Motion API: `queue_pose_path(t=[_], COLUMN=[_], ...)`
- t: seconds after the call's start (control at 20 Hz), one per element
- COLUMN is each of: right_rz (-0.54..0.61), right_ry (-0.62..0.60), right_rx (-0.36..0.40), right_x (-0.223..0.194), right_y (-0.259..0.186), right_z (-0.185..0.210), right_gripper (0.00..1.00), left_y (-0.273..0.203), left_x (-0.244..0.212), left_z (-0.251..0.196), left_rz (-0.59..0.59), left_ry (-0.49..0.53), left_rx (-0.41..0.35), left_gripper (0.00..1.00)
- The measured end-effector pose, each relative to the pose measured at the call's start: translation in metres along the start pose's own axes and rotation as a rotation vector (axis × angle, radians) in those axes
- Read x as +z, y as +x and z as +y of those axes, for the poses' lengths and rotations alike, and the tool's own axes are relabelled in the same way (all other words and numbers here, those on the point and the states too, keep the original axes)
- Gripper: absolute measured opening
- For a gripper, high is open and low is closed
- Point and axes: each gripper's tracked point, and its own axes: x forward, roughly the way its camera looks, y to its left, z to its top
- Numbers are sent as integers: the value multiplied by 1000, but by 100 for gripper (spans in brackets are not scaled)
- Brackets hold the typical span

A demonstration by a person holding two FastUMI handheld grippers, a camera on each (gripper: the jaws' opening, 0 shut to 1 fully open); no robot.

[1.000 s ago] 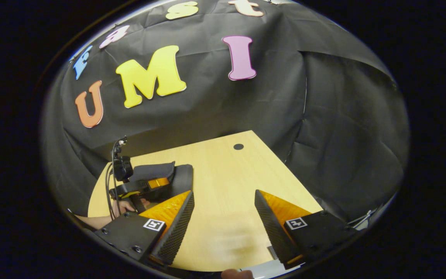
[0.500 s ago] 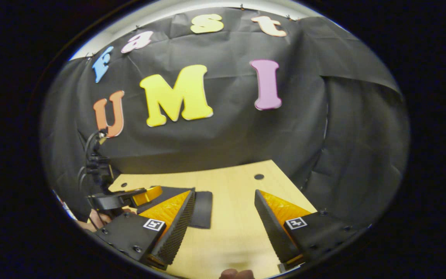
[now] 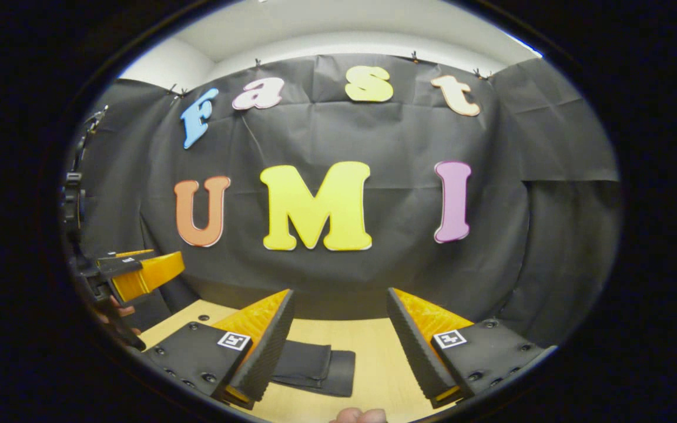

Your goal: Grasp the waist and the cuffs of the jeans and fold them to make the two legs overlap; first hold the waist and fold one-third of the jeans toward the cuffs, then hold the cuffs and fold the remaining one-third in the same direction to finish folding.

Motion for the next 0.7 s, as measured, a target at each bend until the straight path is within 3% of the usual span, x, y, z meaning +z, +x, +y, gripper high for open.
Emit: queue_pose_path(t=[0.3,0.35,0.7], right_rz=[-67,-64,-48], right_ry=[-23,-18,0], right_rx=[-16,-19,-5], right_x=[3,2,-8], right_y=[-9,-8,-8], right_z=[17,18,29], right_gripper=[97,93,97], left_y=[-25,-24,-30], left_x=[-11,-15,-23], left_z=[25,27,22], left_rz=[-49,-38,-28], left_ry=[106,119,92], left_rx=[123,128,77], left_gripper=[98,98,98])
